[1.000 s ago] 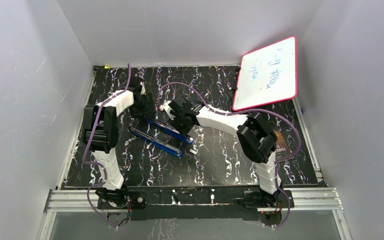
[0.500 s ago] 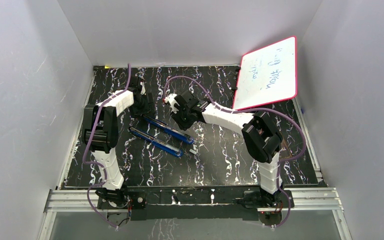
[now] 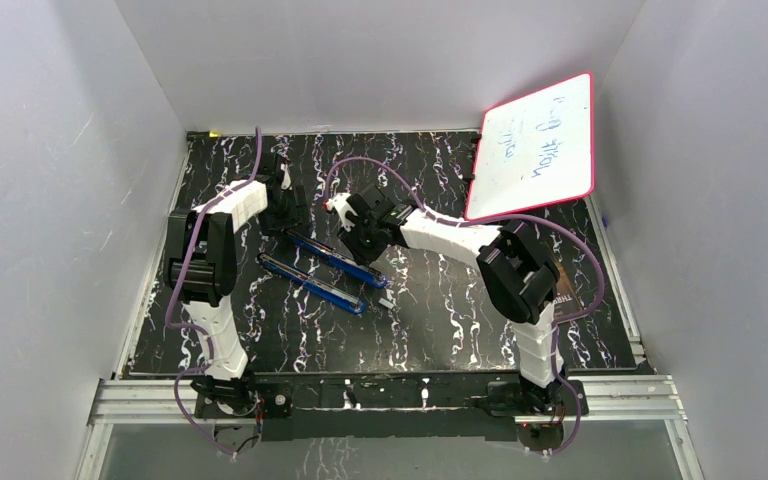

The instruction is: Load the staples into the stapler

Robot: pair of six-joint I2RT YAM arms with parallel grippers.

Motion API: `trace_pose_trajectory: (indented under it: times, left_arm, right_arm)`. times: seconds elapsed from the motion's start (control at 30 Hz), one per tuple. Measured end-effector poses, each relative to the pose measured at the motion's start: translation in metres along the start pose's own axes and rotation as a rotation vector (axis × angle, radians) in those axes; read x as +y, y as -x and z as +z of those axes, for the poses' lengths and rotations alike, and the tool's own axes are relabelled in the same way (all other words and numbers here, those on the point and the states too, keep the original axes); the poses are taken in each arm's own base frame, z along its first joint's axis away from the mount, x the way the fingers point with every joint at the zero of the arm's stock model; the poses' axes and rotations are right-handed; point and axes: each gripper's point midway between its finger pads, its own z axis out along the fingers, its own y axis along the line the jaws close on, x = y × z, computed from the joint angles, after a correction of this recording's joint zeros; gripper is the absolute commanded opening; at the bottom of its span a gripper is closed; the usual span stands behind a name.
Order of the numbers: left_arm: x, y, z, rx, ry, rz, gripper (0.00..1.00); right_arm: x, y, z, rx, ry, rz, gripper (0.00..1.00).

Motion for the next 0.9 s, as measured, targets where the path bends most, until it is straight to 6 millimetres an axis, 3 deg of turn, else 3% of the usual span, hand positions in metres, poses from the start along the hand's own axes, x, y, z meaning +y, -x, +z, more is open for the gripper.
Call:
trace_pose_trajectory:
  times: [0.4,0.6,0.9]
  left_arm:
    - [0.000,0.000,0.000,0.000,0.000,0.000,0.72]
    - [0.000,0.000,0.000,0.000,0.000,0.000,0.72]
    - [0.000,0.000,0.000,0.000,0.000,0.003,0.72]
  right_arm:
    - [-0.001,-0.008,0.008,0.024,0.001,0.004,0.38]
    - [-0.003,-0.009,0.009,0.028,-0.015,-0.004,0.46]
    - [-0.004,-0.022,-0.003,0.048,-0.041,-0.019,0.47]
